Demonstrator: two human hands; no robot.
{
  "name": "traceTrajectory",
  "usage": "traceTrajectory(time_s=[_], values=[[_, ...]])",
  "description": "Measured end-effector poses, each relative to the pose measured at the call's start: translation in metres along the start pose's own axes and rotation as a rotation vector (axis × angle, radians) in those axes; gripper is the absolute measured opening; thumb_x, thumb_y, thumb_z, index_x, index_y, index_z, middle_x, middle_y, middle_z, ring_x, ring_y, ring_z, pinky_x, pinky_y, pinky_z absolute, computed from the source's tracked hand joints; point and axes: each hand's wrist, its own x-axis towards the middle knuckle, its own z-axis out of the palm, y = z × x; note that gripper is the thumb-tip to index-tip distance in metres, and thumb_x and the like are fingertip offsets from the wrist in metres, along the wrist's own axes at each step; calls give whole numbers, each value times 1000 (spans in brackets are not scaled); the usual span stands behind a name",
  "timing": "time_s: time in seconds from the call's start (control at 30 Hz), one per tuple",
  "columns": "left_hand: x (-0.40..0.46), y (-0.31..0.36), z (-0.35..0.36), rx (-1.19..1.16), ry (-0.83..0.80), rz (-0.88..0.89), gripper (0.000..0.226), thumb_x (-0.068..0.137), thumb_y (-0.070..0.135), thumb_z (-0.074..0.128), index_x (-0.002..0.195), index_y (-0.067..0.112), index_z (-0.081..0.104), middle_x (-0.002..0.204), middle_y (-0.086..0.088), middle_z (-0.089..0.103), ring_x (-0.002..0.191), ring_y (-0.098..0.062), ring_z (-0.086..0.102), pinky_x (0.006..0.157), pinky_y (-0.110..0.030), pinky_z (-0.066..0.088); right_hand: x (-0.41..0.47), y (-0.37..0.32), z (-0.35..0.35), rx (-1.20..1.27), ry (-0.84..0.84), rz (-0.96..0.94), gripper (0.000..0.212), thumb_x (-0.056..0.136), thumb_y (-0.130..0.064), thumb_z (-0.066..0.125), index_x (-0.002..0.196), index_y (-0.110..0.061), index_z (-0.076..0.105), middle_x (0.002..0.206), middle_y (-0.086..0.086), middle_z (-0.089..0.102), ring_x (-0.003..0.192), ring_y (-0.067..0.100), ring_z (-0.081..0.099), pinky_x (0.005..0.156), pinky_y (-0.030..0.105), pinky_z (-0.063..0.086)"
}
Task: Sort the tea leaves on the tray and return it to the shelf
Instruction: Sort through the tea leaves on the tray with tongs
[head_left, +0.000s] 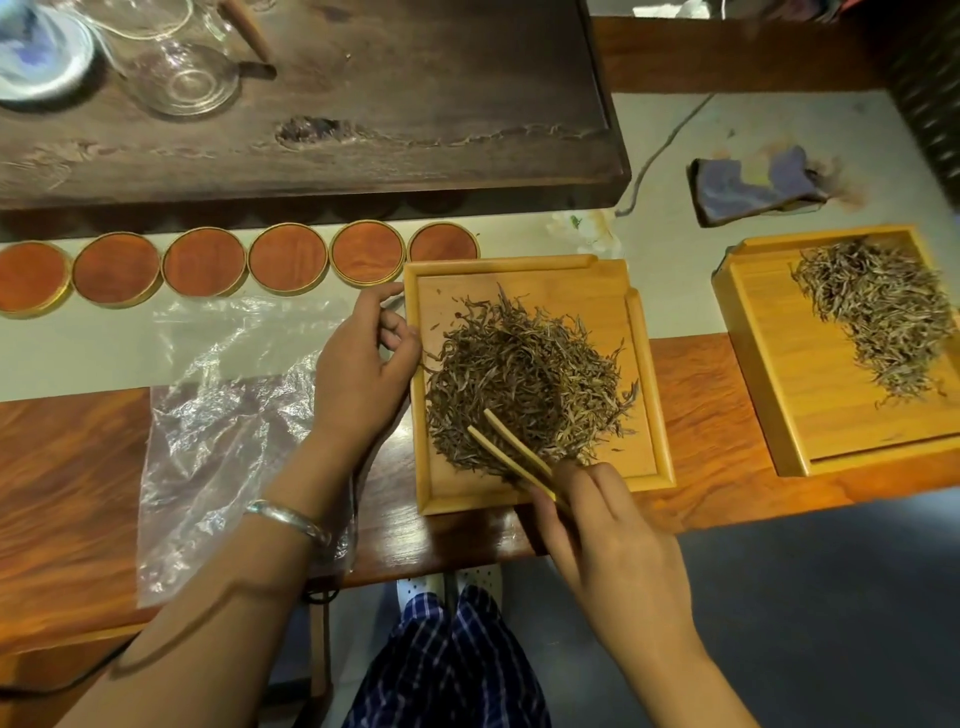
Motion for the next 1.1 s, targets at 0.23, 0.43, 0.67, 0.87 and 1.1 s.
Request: traceTrajectory(time_s=[0.23,0.43,0.67,0.87,1.1], values=[[0,0,0,10,-6,3,41,85,37,50,126,33,50,78,18,58,72,3,57,56,-15,35,6,0,-3,31,42,16,28,95,-38,49,97,-15,65,80,-3,57,53,15,54,36,21,35],[0,0,0,21,-10,0,42,86,34,50,127,30,49,79,17,57,73,5,56,55,-17,35,-1,-6,5,27,-36,-24,23,92,-36,56,95,-15,65,79,-3,56,54,12,54,35,23,37],[0,0,-1,22,-1,-2,42,85,34,49,127,30,49,79,18,56,73,4,56,55,-20,36,-1,13,-2,72,52,136,35,94,-42,45,100,-13,64,84,1,59,56,22,58,36,26,40],[-1,1,-1,19,1,4,42,85,36,48,126,30,49,79,17,56,73,5,56,55,-21,36,-8,33,-3,31,23,181,36,91,-41,46,97,-11,65,84,3,61,58,28,61,36,26,41],[-1,1,-1,18,-5,-6,39,86,36,50,124,33,48,81,15,58,73,4,56,56,-21,36,-14,37,-6,82,36,198,35,89,-43,47,98,-14,64,86,1,61,61,25,63,37,29,44]])
